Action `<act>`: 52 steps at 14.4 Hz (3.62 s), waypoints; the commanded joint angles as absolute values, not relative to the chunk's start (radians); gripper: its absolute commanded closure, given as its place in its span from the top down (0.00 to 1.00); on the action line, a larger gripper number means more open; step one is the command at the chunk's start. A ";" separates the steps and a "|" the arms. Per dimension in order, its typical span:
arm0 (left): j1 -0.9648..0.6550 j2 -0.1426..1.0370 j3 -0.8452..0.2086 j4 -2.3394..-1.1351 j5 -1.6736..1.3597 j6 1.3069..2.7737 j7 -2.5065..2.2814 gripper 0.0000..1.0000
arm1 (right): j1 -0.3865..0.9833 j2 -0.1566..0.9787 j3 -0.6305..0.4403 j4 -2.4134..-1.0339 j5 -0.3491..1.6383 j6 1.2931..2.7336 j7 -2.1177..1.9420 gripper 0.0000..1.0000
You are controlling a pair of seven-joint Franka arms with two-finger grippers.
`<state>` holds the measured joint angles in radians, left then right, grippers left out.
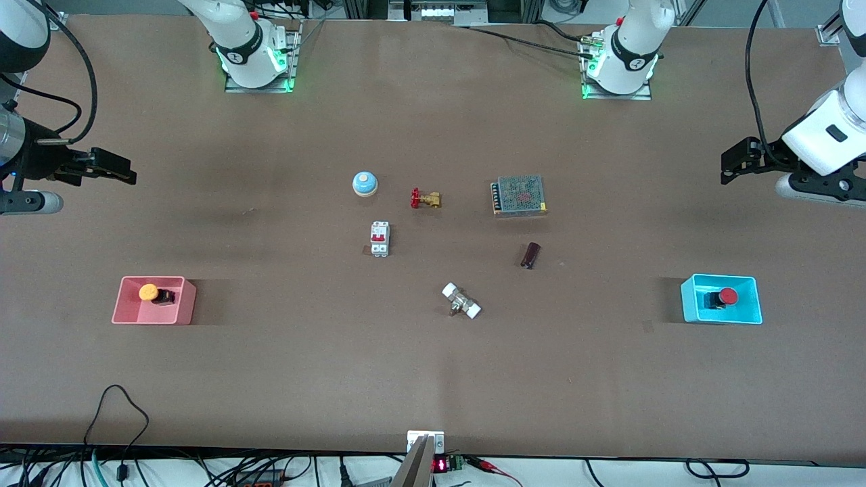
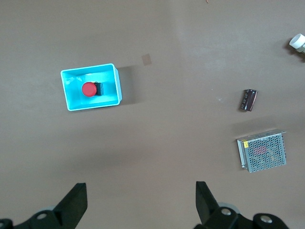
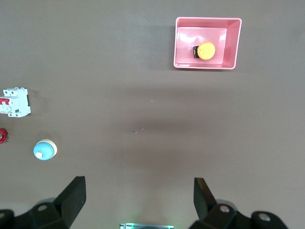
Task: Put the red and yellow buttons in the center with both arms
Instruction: 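Lower the right gripper to the yellow button while the left gripper reaches the red button, then close the right gripper on the yellow button while the left gripper grasps the red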
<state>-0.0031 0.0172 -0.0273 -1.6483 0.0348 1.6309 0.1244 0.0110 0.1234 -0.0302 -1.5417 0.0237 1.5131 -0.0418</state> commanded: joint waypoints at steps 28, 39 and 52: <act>0.123 0.632 -0.012 -1.299 0.136 1.909 0.138 1.00 | -0.127 0.557 -0.031 -1.569 -0.083 2.124 -0.130 1.00; 0.232 0.706 -0.032 -1.491 0.023 2.118 0.212 0.98 | -0.129 0.641 -0.029 -1.600 -0.086 2.270 -0.130 1.00; 0.245 0.715 -0.029 -1.572 0.026 2.217 0.261 0.54 | -0.129 0.672 -0.029 -1.631 -0.086 2.326 -0.149 1.00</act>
